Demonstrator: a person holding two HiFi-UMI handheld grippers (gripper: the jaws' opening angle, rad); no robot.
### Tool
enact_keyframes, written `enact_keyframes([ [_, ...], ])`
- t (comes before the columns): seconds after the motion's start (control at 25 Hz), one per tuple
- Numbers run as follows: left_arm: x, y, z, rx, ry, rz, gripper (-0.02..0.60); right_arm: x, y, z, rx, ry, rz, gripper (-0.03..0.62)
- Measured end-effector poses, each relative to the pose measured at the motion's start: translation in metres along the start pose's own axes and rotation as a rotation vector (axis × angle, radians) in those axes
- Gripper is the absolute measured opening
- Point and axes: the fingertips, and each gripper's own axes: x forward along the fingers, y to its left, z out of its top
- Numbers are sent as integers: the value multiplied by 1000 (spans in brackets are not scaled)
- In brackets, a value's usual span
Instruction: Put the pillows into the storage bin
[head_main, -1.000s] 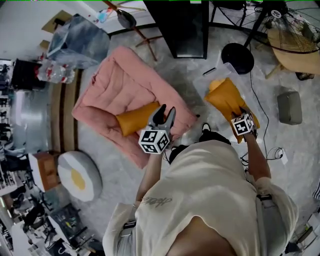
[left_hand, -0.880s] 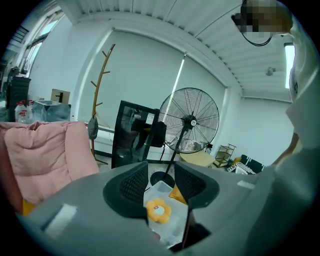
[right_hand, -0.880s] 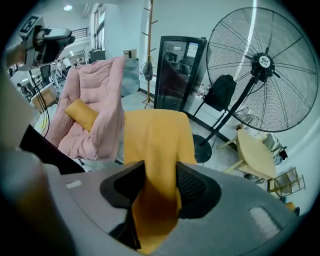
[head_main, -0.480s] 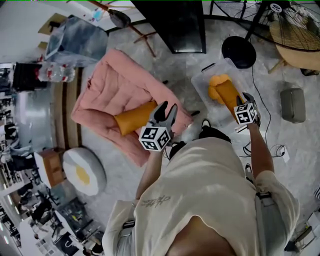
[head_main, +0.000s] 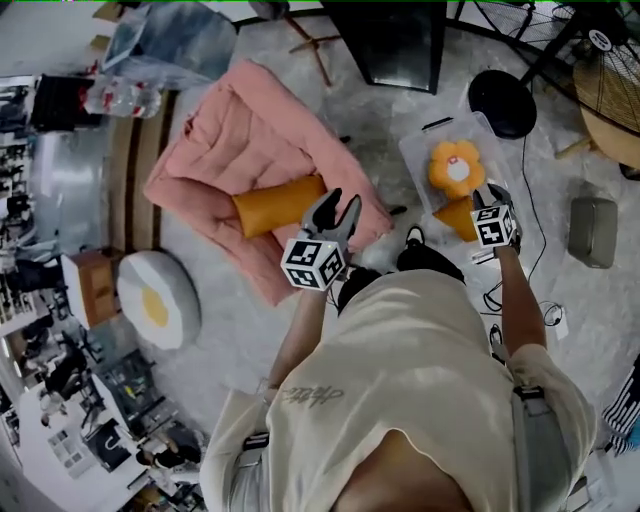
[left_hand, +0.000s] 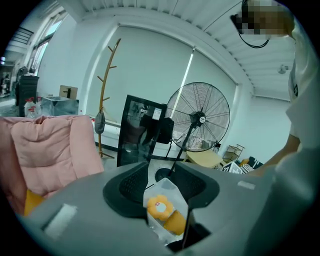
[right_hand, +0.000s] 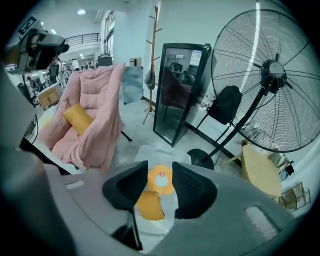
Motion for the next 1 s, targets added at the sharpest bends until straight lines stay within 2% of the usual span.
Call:
enact_keyframes([
  [0.2, -20, 12, -7, -39, -16, 67, 173, 11, 21, 15, -54, 6, 72, 159],
  [0.4, -51, 31, -10, -81, -43, 145, 173, 17, 50, 52, -126, -18, 135, 167],
  [0.76, -114, 68, -14, -144, -133, 237, 175, 6, 117, 114, -269, -57, 232, 242],
  [1.0, -158, 93, -30, -127, -141, 271, 175, -7, 157, 131, -317, -68, 253, 253],
])
